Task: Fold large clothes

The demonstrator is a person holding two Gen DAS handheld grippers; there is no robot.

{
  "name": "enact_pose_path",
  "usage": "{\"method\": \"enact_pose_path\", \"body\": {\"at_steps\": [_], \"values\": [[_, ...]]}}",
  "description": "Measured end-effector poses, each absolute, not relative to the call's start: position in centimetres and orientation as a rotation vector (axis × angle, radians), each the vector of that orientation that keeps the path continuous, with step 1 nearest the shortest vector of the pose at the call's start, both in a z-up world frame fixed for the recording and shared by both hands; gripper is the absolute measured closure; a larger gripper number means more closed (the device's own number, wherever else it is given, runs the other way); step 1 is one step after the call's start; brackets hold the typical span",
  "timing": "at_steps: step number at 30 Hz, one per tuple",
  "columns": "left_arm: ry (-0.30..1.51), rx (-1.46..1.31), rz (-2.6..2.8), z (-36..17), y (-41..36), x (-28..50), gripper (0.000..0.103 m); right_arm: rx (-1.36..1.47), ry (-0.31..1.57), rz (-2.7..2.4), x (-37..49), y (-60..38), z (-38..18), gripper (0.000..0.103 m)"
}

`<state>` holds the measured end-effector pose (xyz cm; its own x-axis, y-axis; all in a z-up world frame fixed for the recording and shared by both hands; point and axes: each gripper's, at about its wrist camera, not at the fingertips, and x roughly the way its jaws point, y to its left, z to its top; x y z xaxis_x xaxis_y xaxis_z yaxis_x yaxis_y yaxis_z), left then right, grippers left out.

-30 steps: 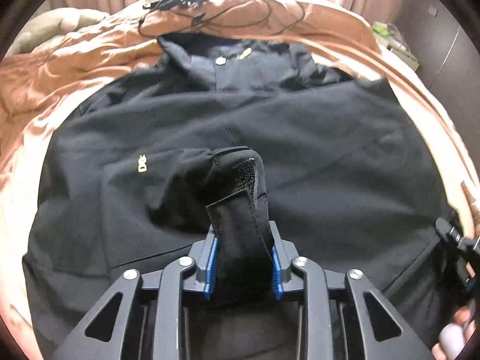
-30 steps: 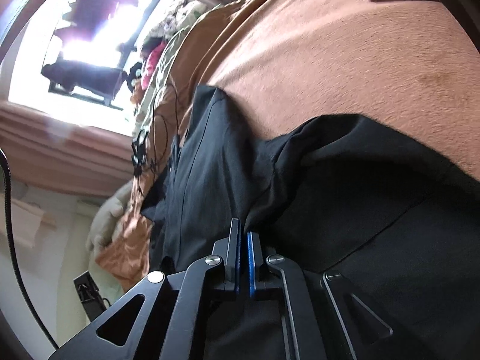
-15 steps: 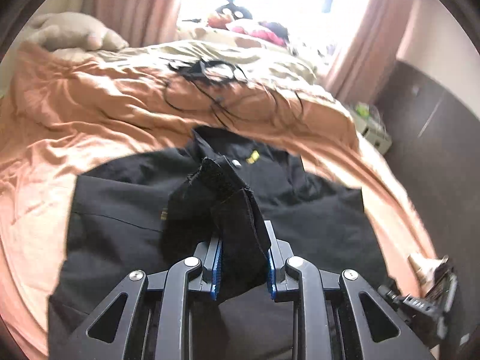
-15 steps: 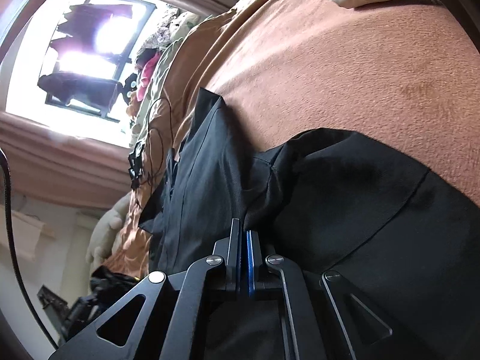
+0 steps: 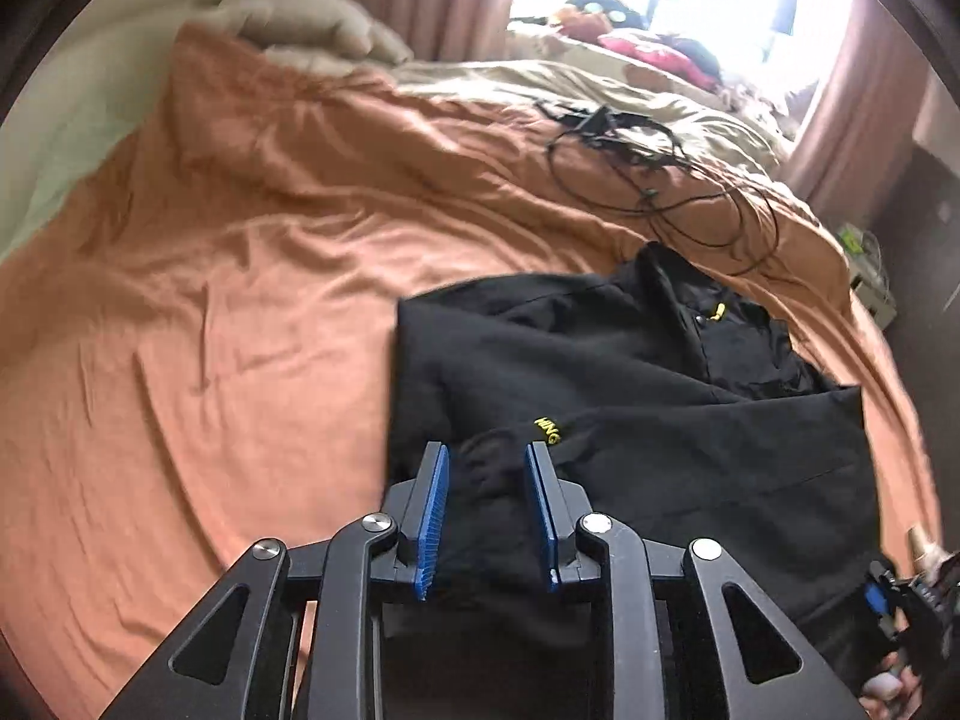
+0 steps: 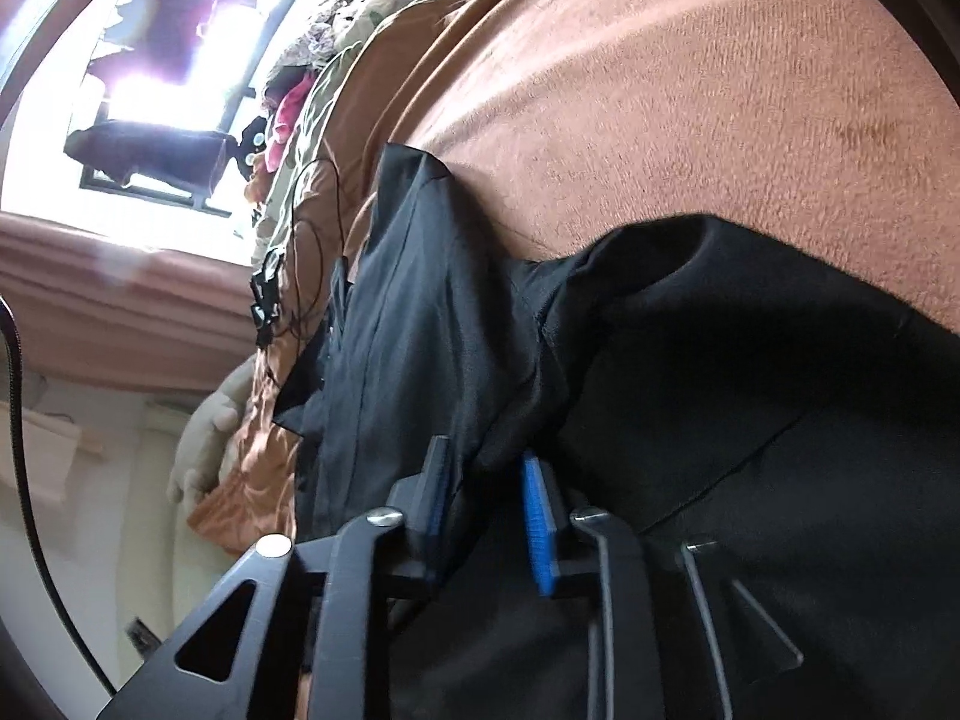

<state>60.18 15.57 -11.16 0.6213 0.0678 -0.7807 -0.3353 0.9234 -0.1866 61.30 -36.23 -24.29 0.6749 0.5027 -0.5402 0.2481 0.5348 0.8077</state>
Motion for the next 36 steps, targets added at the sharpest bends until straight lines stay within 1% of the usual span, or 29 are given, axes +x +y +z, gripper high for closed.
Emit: {"method": "enact_pose_path", "body": {"at_steps": [1, 2, 3, 4, 5, 8, 12, 13, 14, 15, 17, 18, 19, 20, 23, 26, 27, 28, 30, 31, 34, 36], "values": [[0.880, -0.349, 0.239, -11.3, 16.1, 59.8, 0.068, 1.022, 0.849, 0.173, 61.2, -36.3, -24.0, 0.064], [0.888, -0.352, 0.240, -11.4, 16.3, 59.6, 0.057, 1.024, 0.849, 0.171, 61.1, -36.3, -23.9, 0.062], [0.896, -0.350, 0.236, -11.5, 16.4, 59.4, 0.051, 1.028, 0.850, 0.170, 61.0, -36.3, -23.8, 0.059], [0.905, -0.348, 0.223, -11.7, 16.3, 59.2, 0.039, 1.037, 0.849, 0.167, 60.8, -36.4, -23.8, 0.057], [0.910, -0.348, 0.213, -12.0, 16.2, 59.1, 0.032, 1.046, 0.848, 0.165, 60.7, -36.6, -23.8, 0.057], [0.951, -0.351, 0.181, -13.5, 15.5, 59.4, 0.032, 1.094, 0.833, 0.140, 60.1, -37.6, -23.9, 0.056], [1.077, -0.270, 0.245, -17.1, 14.8, 60.5, 0.032, 1.157, 0.788, 0.103, 59.5, -39.3, -24.5, 0.056], [1.103, -0.253, 0.247, -18.1, 14.6, 60.6, 0.033, 1.170, 0.781, 0.106, 59.5, -39.5, -24.7, 0.056], [1.112, -0.244, 0.234, -18.7, 14.4, 60.5, 0.043, 1.186, 0.776, 0.115, 59.6, -39.7, -24.9, 0.056], [1.114, -0.219, 0.239, -19.2, 14.1, 60.4, 0.049, 1.197, 0.774, 0.126, 59.7, -39.7, -25.1, 0.056], [1.099, -0.146, 0.279, -19.2, 13.7, 60.2, 0.075, 1.188, 0.775, 0.136, 59.9, -39.4, -25.0, 0.057], [1.088, -0.129, 0.283, -19.0, 13.6, 60.1, 0.078, 1.181, 0.777, 0.141, 60.1, -39.2, -24.9, 0.057], [1.078, -0.115, 0.283, -18.6, 13.4, 60.1, 0.086, 1.178, 0.776, 0.146, 60.1, -39.1, -24.9, 0.057], [1.071, -0.099, 0.284, -18.2, 13.3, 60.2, 0.088, 1.174, 0.776, 0.150, 60.3, -38.9, -24.8, 0.057], [1.040, -0.057, 0.282, -17.0, 13.1, 60.7, 0.092, 1.163, 0.764, 0.158, 60.7, -38.9, -24.9, 0.057], [1.029, -0.051, 0.297, -16.6, 13.4, 61.8, 0.092, 1.141, 0.734, 0.156, 61.0, -39.1, -25.0, 0.066], [1.037, -0.050, 0.303, -16.9, 13.6, 62.2, 0.092, 1.132, 0.731, 0.151, 61.2, -39.2, -25.2, 0.073], [1.051, -0.049, 0.307, -17.5, 13.8, 62.6, 0.092, 1.127, 0.734, 0.145, 61.4, -39.4, -25.5, 0.083], [1.068, -0.041, 0.312, -18.3, 13.9, 63.0, 0.092, 1.138, 0.734, 0.153, 61.5, -39.8, -26.0, 0.091], [1.076, -0.034, 0.314, -18.8, 14.0, 63.1, 0.092, 1.135, 0.730, 0.155, 61.6, -39.8, -26.0, 0.093], [1.089, -0.050, 0.312, -19.6, 14.3, 63.0, 0.091, 1.081, 0.735, 0.137, 61.7, -39.4, -25.3, 0.093], [1.092, -0.068, 0.306, -19.5, 14.6, 62.8, 0.089, 1.056, 0.757, 0.122, 61.7, -39.3, -25.0, 0.093]]}}
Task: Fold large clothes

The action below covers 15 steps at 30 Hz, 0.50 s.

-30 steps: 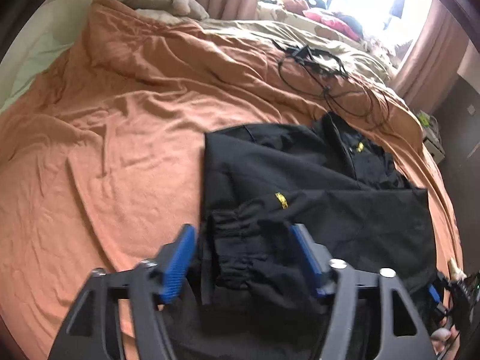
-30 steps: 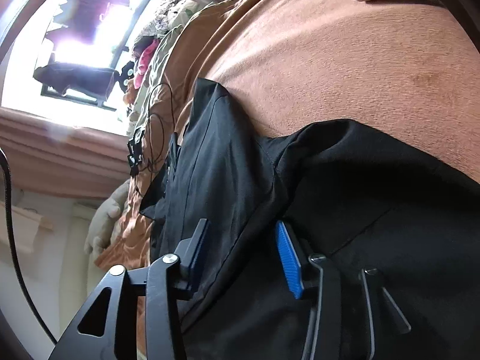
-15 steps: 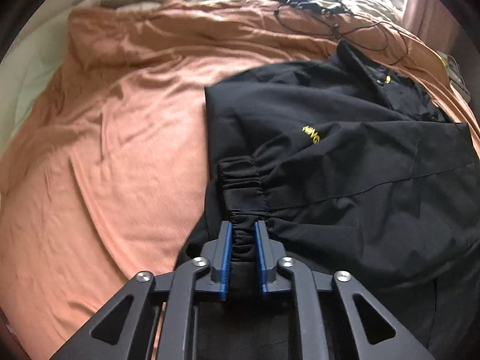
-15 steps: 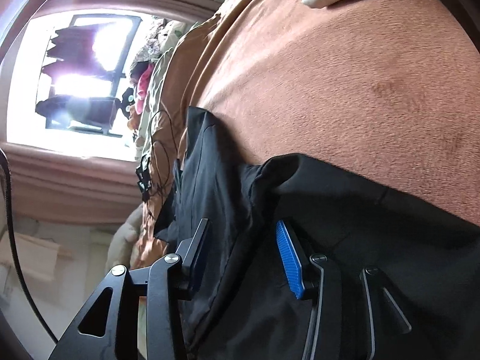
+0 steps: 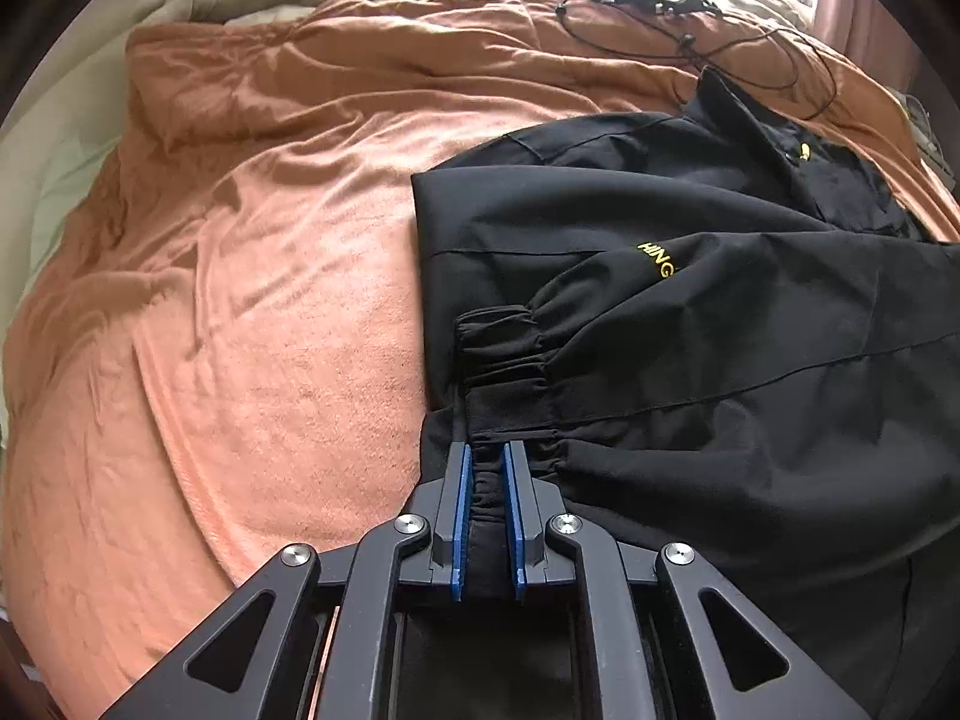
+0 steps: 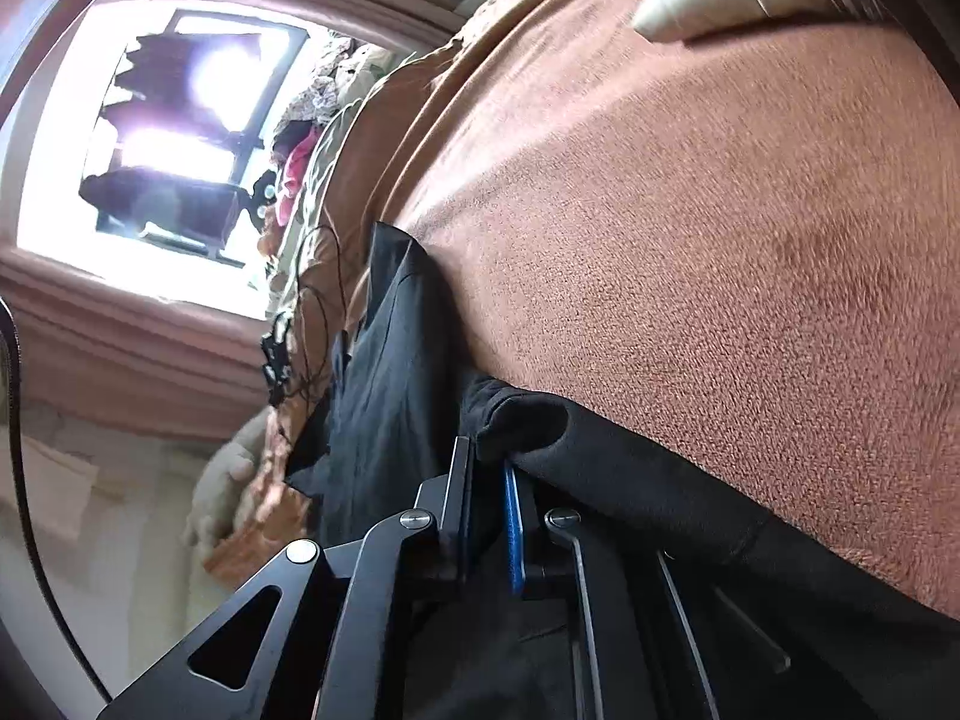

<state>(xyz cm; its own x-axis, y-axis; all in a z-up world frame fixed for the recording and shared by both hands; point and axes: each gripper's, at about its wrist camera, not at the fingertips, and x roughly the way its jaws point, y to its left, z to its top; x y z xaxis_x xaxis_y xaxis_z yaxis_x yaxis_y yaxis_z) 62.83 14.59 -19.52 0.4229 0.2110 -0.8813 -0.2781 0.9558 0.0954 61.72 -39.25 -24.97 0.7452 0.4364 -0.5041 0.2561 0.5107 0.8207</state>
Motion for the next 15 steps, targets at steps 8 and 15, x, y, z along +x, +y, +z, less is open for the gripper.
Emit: {"method": "enact_pose_path", "body": {"at_steps": [8, 15], "values": [[1.012, -0.203, 0.297, -15.8, 16.2, 59.5, 0.023, 0.892, 0.739, 0.151, 60.2, -37.9, -19.8, 0.050], [0.953, -0.270, 0.259, -12.1, 16.2, 53.4, 0.023, 0.806, 0.759, 0.073, 56.1, -38.2, -18.2, 0.044]]}}
